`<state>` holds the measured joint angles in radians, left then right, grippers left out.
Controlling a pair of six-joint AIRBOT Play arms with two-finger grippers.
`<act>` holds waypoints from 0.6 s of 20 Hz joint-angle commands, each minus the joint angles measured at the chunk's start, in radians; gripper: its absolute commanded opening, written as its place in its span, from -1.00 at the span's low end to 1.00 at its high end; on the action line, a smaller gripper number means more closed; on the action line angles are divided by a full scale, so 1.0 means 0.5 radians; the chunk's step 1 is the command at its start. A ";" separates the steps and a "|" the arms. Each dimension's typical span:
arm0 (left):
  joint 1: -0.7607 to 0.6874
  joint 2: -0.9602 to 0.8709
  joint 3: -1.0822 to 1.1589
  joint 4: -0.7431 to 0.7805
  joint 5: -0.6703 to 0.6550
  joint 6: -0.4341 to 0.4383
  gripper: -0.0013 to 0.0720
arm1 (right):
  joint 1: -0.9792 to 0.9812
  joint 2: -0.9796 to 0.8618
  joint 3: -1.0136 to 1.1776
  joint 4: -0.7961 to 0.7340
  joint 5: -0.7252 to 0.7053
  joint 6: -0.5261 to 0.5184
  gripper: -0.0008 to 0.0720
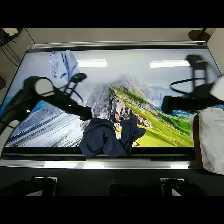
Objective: Fold the shirts.
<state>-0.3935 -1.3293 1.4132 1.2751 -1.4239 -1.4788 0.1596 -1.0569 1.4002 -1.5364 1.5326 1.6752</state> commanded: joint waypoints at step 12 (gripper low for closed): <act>0.469 0.272 -1.427 -0.680 0.835 0.079 0.99 | -0.002 -0.999 -0.206 0.659 -0.461 -0.242 0.89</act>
<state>-0.1658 -1.1805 0.7574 1.0485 -1.1702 -1.4536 0.1577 -1.5326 1.2991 -1.2503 1.3785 1.5326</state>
